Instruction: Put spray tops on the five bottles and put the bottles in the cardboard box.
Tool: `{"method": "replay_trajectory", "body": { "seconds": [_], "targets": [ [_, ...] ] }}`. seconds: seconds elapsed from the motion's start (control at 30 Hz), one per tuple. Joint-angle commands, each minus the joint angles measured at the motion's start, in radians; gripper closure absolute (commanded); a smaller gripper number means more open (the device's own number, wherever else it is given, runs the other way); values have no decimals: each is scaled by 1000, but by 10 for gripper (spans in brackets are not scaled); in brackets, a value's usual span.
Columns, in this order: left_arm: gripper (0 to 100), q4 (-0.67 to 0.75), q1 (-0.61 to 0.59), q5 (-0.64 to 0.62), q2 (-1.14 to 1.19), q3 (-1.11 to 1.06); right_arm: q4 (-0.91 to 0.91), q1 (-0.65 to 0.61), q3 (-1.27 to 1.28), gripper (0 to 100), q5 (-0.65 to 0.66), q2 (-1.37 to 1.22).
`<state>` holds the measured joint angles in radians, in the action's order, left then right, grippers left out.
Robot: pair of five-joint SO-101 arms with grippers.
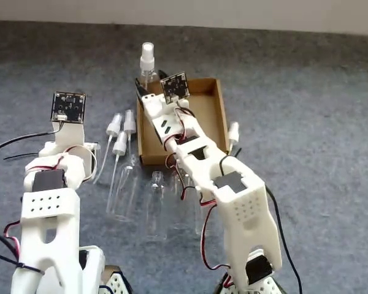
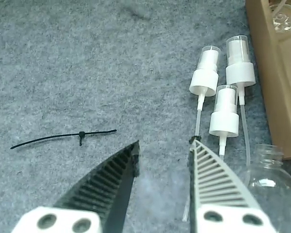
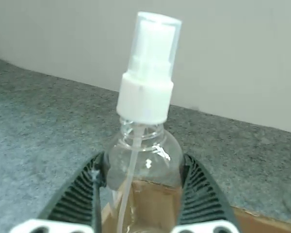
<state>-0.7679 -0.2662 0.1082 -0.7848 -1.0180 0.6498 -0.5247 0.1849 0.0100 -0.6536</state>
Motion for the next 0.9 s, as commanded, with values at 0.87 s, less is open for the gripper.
{"method": "replay_trajectory", "body": {
  "seconds": [0.87],
  "targets": [
    [835, 18, -10, -2, -16, 4, -87, -10, -44, 835, 72, 58]
  ]
}}
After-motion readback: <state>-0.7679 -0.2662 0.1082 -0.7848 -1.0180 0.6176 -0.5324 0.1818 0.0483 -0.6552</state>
